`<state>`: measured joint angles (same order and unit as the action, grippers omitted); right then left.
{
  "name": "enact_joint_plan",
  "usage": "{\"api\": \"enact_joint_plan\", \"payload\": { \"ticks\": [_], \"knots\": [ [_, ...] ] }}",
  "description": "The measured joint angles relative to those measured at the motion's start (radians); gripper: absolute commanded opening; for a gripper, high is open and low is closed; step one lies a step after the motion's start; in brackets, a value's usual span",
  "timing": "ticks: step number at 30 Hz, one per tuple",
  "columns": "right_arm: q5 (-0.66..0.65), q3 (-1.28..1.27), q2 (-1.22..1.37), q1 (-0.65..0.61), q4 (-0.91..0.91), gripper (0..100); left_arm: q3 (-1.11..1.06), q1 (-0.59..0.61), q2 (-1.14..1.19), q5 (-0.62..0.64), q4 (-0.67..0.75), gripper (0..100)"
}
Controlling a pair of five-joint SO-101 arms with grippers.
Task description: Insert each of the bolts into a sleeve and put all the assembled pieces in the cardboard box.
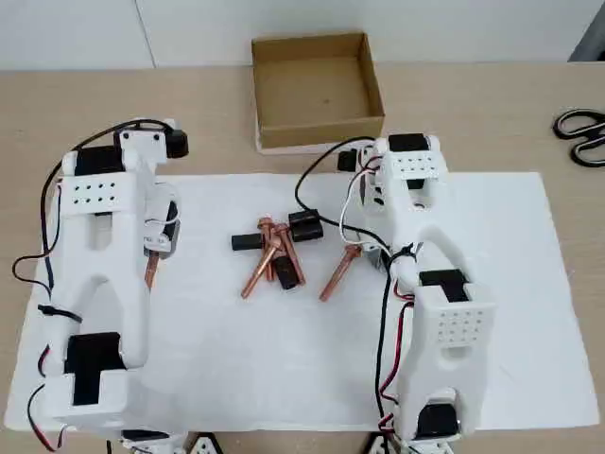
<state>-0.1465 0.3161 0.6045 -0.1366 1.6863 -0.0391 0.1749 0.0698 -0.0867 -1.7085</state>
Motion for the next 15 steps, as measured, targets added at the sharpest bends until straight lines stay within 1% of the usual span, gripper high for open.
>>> {"api": "enact_joint_plan", "payload": {
  "ticks": [2,13,15],
  "knots": [
    [0.0,0.0,0.011,0.015,-0.003,8.0,0.0,0.0,0.0,0.0,0.0,1],
    [0.0,0.002,0.031,0.018,-0.008,7.2,0.0,0.0,0.0,0.0,0.0,1],
    [0.0,0.002,0.031,0.018,-0.008,3.2,0.0,0.0,0.0,0.0,0.0,1]
  ]
}}
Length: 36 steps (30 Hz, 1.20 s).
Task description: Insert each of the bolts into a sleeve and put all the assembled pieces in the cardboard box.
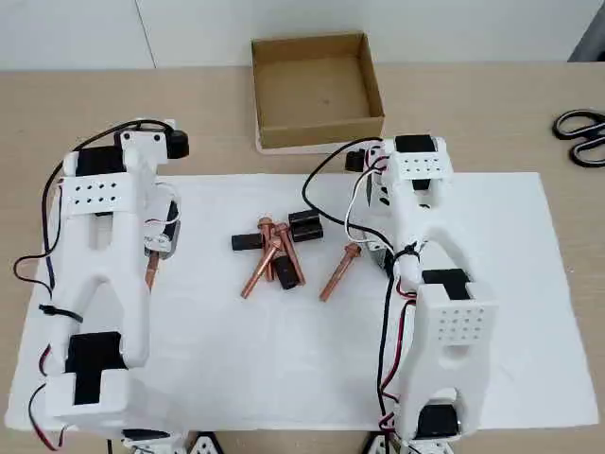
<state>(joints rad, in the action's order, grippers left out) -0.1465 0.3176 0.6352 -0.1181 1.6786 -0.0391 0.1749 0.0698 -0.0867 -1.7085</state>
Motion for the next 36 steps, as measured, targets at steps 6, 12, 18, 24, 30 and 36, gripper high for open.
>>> {"api": "enact_joint_plan", "payload": {
  "ticks": [6,12,18,24,30,36],
  "knots": [
    [0.0,0.023,0.003,0.002,0.002,0.6,0.0,0.0,0.0,0.0,0.0,1],
    [0.0,0.014,-0.115,-0.008,0.017,0.5,0.0,0.0,0.0,0.0,0.0,1],
    [0.0,0.014,-0.356,-0.005,0.021,0.5,0.0,0.0,0.0,0.0,0.0,1],
    [0.0,0.014,-0.575,-0.003,0.026,0.4,0.0,0.0,0.0,0.0,0.0,1],
    [0.0,0.014,-0.829,0.002,0.026,0.5,0.063,0.0,0.0,0.0,-0.005,1],
    [0.0,-0.049,-1.112,-0.061,0.032,0.5,0.167,0.0,0.0,0.0,-0.023,1]
  ]
}}
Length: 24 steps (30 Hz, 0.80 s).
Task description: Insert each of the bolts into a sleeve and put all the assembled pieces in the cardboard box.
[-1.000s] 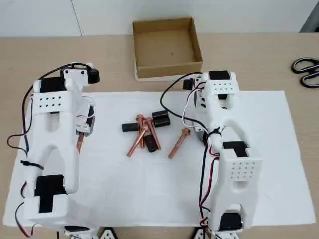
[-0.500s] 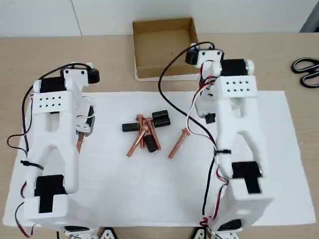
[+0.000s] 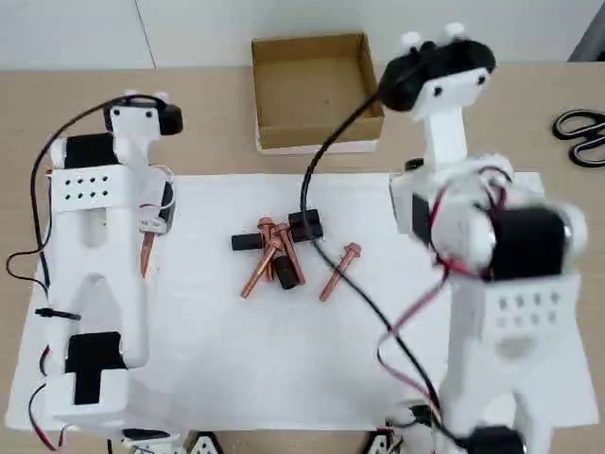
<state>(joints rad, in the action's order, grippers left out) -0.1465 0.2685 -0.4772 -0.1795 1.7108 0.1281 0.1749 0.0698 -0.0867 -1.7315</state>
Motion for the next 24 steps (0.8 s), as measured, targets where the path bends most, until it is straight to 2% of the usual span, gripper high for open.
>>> {"api": "enact_joint_plan", "payload": {
  "ticks": [7,12,18,24],
  "knots": [
    [0.0,-0.285,-0.29,-0.037,-0.031,0.5,0.104,0.0,0.0,0.0,-0.003,1],
    [0.0,-0.532,-0.485,-0.041,-0.155,0.4,0.18,-0.025,-0.008,0.0,-0.003,1],
    [-0.049,-0.829,-0.629,-0.008,-0.379,0.4,0.18,-0.103,-0.186,0.0,-0.003,1],
    [-0.061,-1.013,-0.743,0.02,-0.477,0.4,0.114,-0.163,-0.373,0.002,0.0,1]
  ]
}}
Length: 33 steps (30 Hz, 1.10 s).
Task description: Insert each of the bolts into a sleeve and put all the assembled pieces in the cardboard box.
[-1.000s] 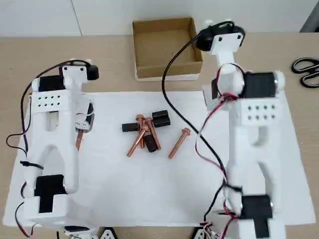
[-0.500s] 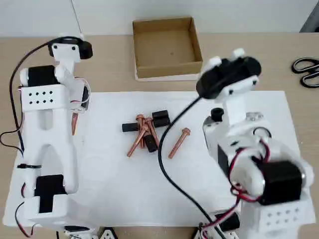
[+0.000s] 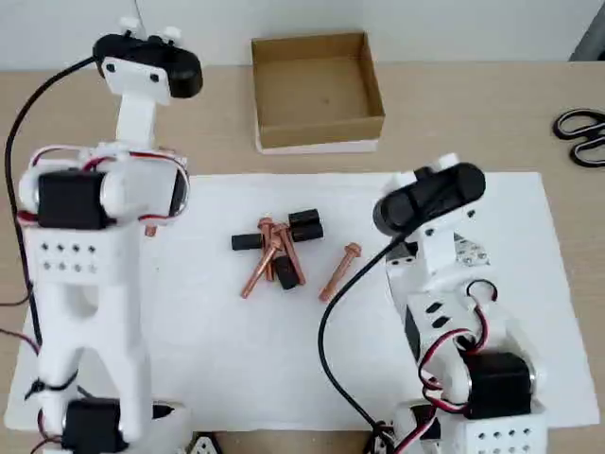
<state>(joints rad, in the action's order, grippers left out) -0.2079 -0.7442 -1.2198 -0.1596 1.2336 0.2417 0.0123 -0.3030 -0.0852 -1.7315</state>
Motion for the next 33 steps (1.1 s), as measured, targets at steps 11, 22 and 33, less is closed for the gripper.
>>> {"api": "enact_joint_plan", "payload": {
  "ticks": [11,22,33],
  "knots": [
    [0.0,-0.285,-0.313,-0.063,-0.064,0.6,-0.069,-0.066,-0.249,0.278,0.209,1],
    [0.083,-0.671,-0.58,-0.089,-0.425,0.5,-0.413,-0.216,-0.471,0.351,0.442,1],
    [0.245,-0.832,-0.582,-0.186,-0.669,0.4,-0.71,-0.222,-0.652,0.445,0.724,1]
  ]
}}
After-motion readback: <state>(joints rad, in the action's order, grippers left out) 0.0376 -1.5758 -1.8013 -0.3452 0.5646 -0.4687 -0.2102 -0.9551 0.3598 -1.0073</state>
